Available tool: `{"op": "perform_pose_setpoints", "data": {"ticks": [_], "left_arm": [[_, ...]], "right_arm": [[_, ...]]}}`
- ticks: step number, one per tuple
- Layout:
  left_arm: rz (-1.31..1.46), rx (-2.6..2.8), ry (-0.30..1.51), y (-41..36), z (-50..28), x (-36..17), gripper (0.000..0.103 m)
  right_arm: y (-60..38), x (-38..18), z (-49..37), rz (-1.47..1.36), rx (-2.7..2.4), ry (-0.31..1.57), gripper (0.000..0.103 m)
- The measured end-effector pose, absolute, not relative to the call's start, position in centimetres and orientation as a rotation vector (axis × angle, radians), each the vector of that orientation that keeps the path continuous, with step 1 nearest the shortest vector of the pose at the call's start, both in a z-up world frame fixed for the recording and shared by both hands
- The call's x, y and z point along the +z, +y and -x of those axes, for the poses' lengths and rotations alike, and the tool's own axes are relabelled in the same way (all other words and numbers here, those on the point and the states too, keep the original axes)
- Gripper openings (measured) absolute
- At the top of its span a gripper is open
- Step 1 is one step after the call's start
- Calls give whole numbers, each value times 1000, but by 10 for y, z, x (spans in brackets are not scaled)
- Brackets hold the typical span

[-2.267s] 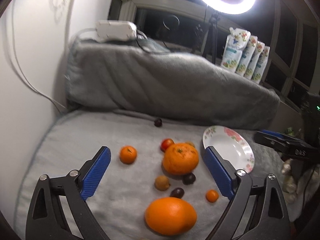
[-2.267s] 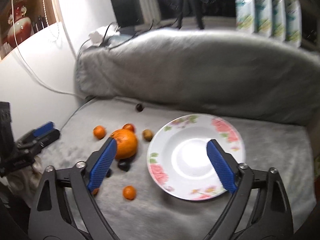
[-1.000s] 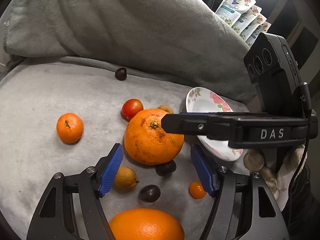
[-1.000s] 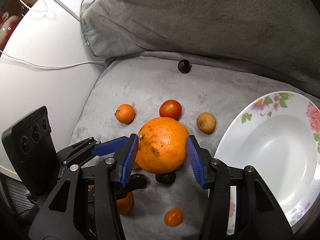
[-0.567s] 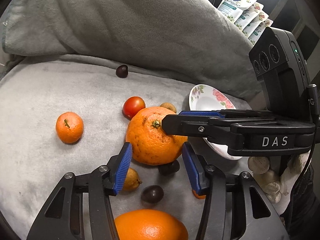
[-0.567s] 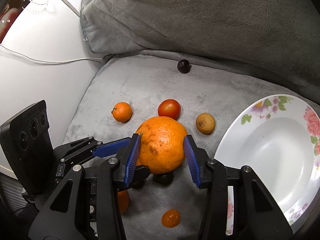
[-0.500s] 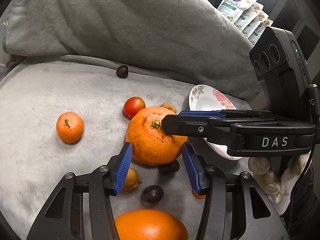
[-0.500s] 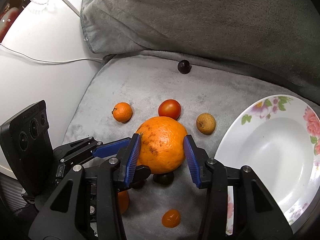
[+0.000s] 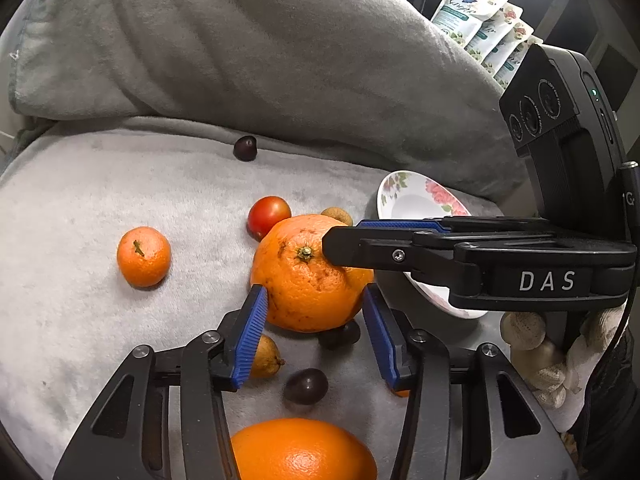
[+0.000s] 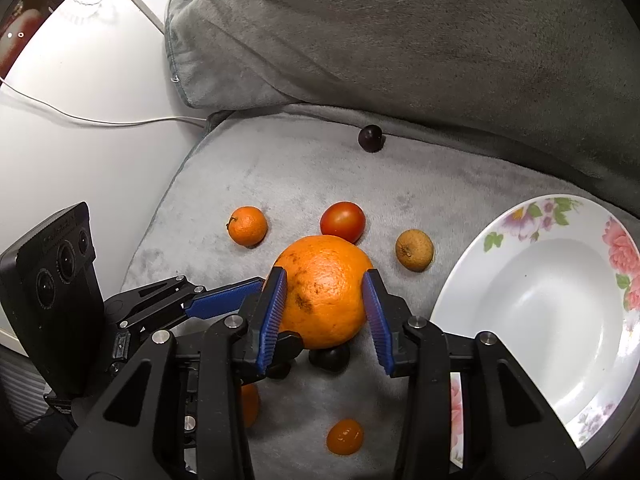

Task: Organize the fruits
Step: 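Carry the tangerine onto the floral plate and open the right tool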

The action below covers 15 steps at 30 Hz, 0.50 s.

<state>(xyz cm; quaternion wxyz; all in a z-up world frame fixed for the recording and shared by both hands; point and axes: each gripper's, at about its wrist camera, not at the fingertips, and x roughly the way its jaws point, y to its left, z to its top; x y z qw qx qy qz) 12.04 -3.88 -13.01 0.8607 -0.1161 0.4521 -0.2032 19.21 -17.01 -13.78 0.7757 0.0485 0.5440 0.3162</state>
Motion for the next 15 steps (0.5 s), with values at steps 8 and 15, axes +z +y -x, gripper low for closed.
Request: {"op": "perform_pose_setpoints", "data": {"ticks": [8, 15], "left_arm": [[242, -433, 921, -41, -118, -122, 47], [227, -453, 890, -56, -118, -111, 47]], "right_arm": [[-173, -128, -187, -95, 674, 1153, 41], [-188, -111, -180, -99, 654, 1118, 41]]}}
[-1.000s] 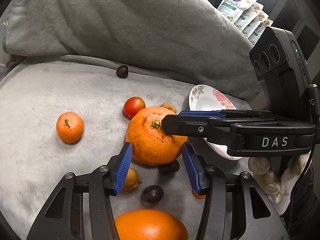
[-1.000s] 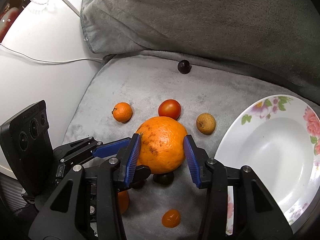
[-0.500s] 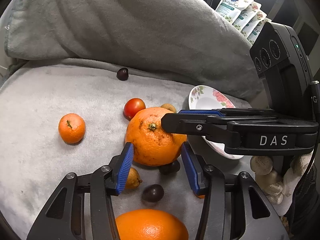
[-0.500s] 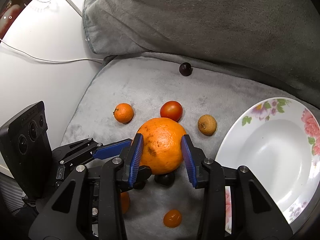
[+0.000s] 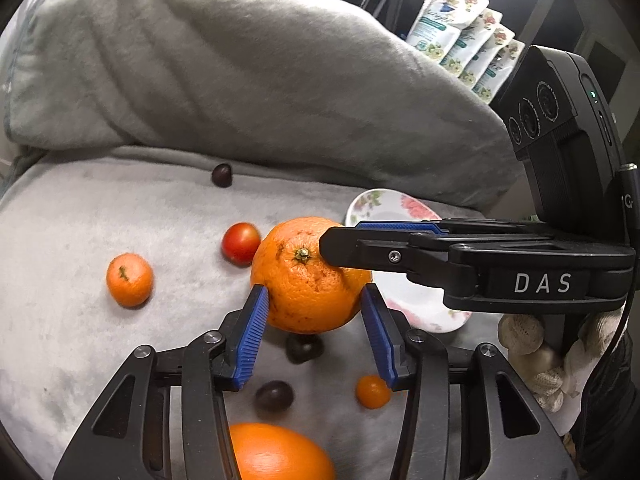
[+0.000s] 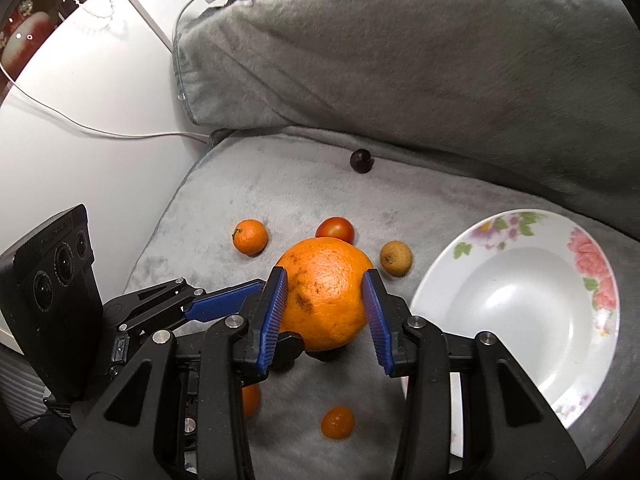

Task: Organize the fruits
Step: 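Carry the tangerine onto the floral plate and open the right tool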

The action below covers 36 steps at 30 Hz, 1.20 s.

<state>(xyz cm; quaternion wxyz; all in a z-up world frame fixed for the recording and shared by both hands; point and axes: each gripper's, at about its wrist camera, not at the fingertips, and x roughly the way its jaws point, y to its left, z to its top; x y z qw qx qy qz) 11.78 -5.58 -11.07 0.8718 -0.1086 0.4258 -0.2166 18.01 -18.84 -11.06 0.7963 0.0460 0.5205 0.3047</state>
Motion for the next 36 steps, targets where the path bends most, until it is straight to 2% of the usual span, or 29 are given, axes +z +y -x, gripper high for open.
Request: {"op": "perform_pose_setpoints", "data": {"ticks": [19, 21, 22, 30, 32, 33, 34, 35, 36], "left_arm": [[143, -554, 896, -131, -111, -106, 47], [136, -562, 893, -135, -109, -104, 43], [138, -574, 888, -136, -109, -103, 33], [113, -583, 854, -136, -97, -89, 32], [97, -579, 848, -135, -93, -87, 36], [90, -582, 844, -136, -91, -87, 37], [81, -580, 839, -135, -88, -86, 41], [78, -576, 835, -135, -87, -85, 51], [75, -569, 829, -134, -86, -84, 56]], "right_arm": [[-269, -101, -158, -160, 557, 1098, 41], [-276, -101, -158, -172, 546, 1100, 41], [-280, -101, -158, -176, 544, 1092, 41], [-305, -80, -148, -178, 480, 1000, 41], [-311, -79, -146, -180, 461, 987, 48], [-315, -77, -143, -180, 445, 972, 59], [-317, -76, -142, -181, 437, 962, 67], [-320, -75, -139, -181, 426, 947, 69], [-322, -74, -137, -180, 414, 935, 71]]}}
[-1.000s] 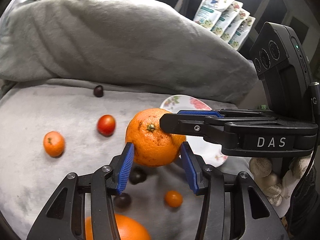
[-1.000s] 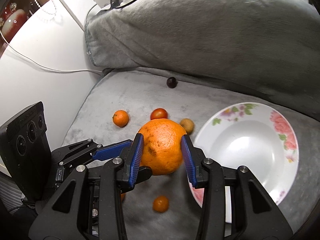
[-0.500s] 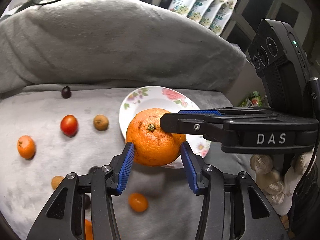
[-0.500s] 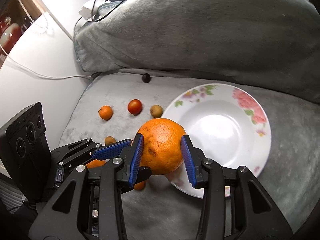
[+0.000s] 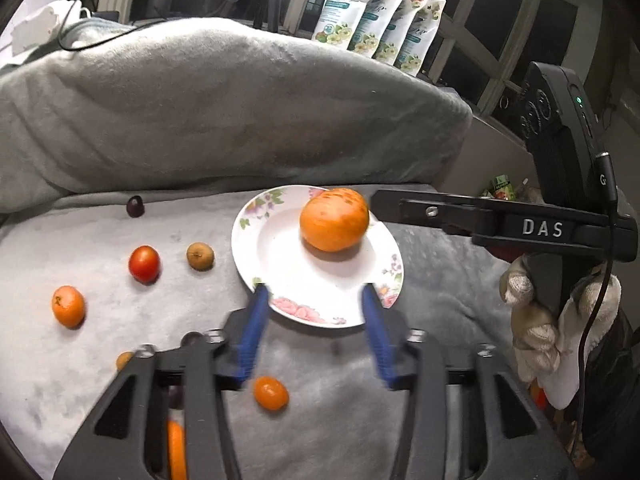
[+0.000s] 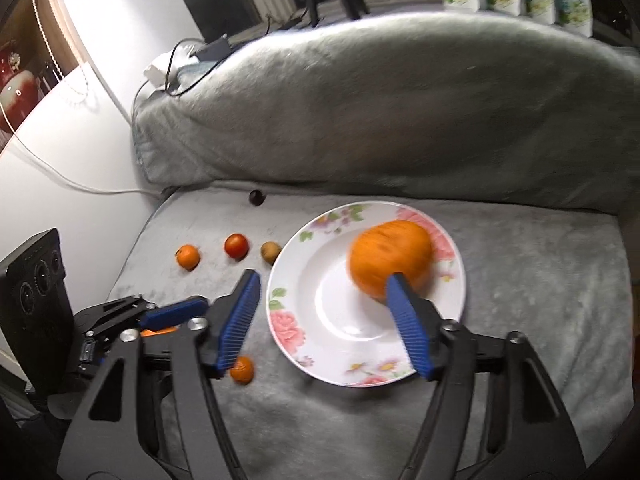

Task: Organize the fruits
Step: 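Carry the tangerine onto the floral plate and open the right tool, then move the right tool to the large smooth orange and grasp it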

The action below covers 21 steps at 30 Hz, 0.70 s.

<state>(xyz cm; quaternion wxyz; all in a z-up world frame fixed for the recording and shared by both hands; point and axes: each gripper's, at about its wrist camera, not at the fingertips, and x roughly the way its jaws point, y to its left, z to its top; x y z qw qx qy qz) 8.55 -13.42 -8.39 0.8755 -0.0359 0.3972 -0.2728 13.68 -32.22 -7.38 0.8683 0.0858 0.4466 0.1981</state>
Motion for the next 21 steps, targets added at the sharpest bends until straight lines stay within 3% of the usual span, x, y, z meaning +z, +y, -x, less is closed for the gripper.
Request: {"op": "perform_pose_setpoints", "data": {"ticks": [2, 11, 21], "left_arm": [[75, -559, 818, -131, -83, -82, 63], [57, -512, 791, -114, -73, -78, 69], [29, -398, 716, -77, -48, -71, 69]], "right_arm": [[-327, -71, -132, -177, 394, 915, 71], [-346, -69, -121, -230, 333, 863, 72], [-350, -70, -111, -261, 323, 812, 72]]}}
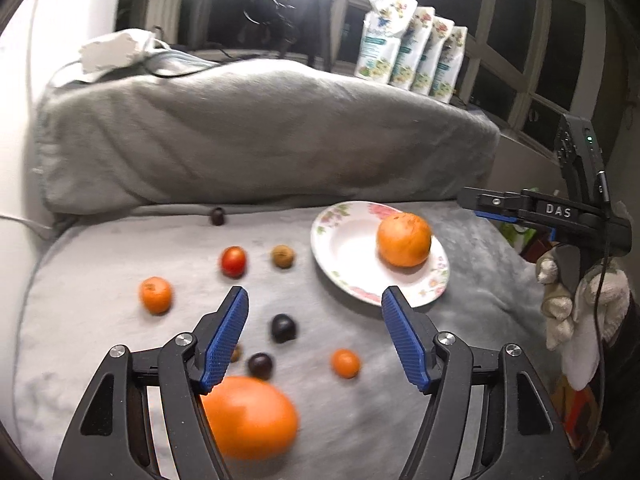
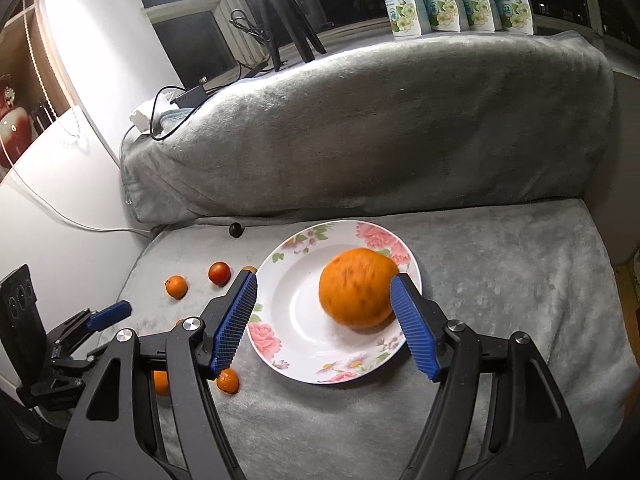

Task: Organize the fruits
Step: 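Move the right tool to the large smooth orange and grasp it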

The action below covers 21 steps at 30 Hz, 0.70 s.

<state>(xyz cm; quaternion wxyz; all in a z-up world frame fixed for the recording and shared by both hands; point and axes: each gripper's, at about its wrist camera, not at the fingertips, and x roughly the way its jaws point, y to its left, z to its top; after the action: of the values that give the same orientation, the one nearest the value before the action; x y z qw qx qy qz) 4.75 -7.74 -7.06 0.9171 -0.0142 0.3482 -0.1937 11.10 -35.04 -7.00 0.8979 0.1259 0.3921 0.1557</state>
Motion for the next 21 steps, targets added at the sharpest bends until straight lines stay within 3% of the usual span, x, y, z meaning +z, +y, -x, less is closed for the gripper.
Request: {"op": "perform_pose_setpoints", "data": {"ticks": [2, 5, 11, 13, 21], "left_arm": [[37, -373, 709, -68, -42, -71, 69], [68, -345, 714, -50, -35, -74, 69], [78, -300, 749, -26, -17, -88, 69], [86, -291, 766, -23, -13, -94, 69], [118, -285, 809, -15, -1, -115, 69]], "right_arm": [[-348, -70, -109, -254, 330, 807, 73], [-342, -69, -104, -237, 344, 782, 96], [-320, -66, -96, -182, 384, 770, 97], [-311, -68, -95, -163, 401, 789, 103], [-279, -79, -91, -104, 472, 833, 103]]}}
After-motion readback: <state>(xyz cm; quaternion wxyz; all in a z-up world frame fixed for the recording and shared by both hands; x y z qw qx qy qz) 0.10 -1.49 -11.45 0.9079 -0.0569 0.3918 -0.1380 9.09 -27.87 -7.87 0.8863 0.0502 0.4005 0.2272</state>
